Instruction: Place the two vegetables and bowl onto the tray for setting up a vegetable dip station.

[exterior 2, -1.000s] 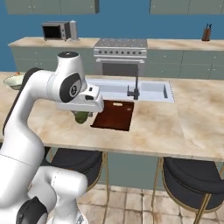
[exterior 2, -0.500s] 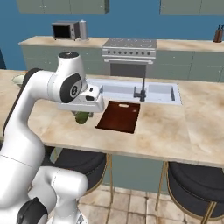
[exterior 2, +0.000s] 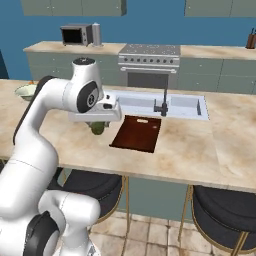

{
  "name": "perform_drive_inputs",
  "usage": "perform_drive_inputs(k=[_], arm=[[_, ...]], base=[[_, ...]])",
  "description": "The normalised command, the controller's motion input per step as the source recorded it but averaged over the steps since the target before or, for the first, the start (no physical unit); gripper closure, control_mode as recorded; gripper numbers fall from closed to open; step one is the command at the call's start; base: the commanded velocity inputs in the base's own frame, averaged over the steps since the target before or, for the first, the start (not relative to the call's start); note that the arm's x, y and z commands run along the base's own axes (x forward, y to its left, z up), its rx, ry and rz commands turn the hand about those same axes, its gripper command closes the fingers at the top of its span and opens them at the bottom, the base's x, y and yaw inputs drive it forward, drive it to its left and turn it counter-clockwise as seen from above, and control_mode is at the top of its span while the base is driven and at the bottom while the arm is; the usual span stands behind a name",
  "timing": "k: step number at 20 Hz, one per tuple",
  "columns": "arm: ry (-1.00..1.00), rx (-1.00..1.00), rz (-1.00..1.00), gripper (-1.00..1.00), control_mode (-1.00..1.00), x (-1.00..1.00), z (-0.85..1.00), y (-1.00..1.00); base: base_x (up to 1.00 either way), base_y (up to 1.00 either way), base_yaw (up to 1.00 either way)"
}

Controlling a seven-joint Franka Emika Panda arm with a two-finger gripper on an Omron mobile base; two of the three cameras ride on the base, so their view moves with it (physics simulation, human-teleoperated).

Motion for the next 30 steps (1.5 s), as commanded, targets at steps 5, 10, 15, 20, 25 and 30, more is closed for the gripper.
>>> perform_drive_inputs(k=[5, 10, 15, 20, 25, 30], arm=[[-0.01, -0.06, 0.43, 1.00, -1.00, 0.62, 0.00, -0.03], [-0.02, -0.11, 0.53, 1.00, -1.00, 0.52, -0.05, 0.00], [-0.02, -0.10, 0.48, 1.00, -1.00, 0.43, -0.06, -0.08], [0.00, -0.05, 0.41, 1.00, -1.00, 0.42, -0.07, -0.23], [0.00, -0.04, 0.37, 1.00, -1.00, 0.47, -0.19, -0.17], [0.00, -0.05, 0.24, 1.00, -1.00, 0.49, -0.26, -0.01]], base=[[0.00, 0.00, 0.00], [0.00, 0.00, 0.00], [0.00, 0.00, 0.00], [0.00, 0.00, 0.00], [0.00, 0.00, 0.00], [0.00, 0.00, 0.00]])
